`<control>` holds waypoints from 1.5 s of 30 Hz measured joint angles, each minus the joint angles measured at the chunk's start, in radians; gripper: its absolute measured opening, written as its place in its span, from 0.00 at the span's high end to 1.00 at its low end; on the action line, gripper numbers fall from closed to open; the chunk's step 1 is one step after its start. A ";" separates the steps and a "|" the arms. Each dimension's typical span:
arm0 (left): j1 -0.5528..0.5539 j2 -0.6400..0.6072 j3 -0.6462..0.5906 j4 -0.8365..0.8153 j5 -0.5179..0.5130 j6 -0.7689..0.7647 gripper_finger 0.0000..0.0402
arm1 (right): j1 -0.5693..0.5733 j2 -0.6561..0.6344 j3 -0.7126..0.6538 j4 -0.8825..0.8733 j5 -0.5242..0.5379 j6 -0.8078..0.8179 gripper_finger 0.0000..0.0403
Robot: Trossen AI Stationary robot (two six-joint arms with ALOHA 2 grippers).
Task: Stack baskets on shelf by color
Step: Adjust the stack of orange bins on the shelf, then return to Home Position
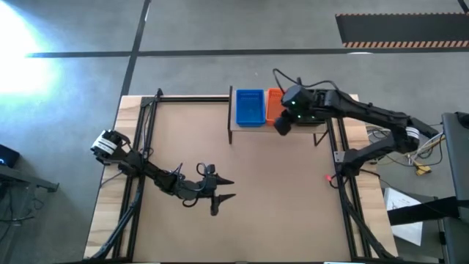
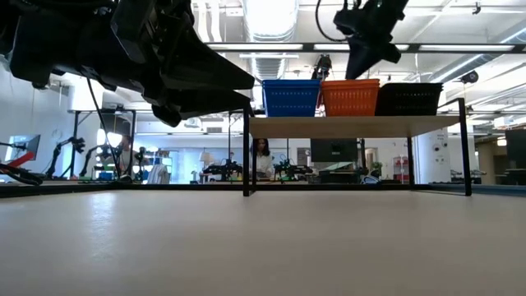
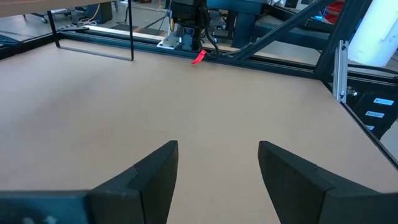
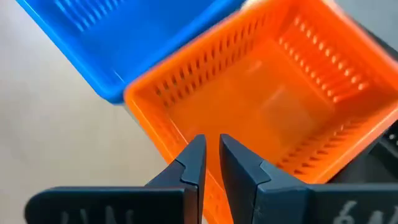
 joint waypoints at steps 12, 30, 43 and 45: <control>0.000 0.000 -0.001 0.000 0.000 0.000 0.48 | 0.000 -0.005 0.024 -0.166 0.008 0.017 0.91; 0.000 0.000 0.000 -0.001 0.000 0.000 0.48 | 0.000 -0.029 0.034 -0.245 0.107 0.018 0.91; 0.000 0.000 -0.001 -0.001 0.000 0.000 0.48 | 0.095 -0.029 0.022 -0.052 0.115 -0.060 0.91; 0.000 0.000 -0.001 -0.001 0.000 0.000 0.48 | 0.151 -0.029 0.010 0.019 0.116 -0.080 0.91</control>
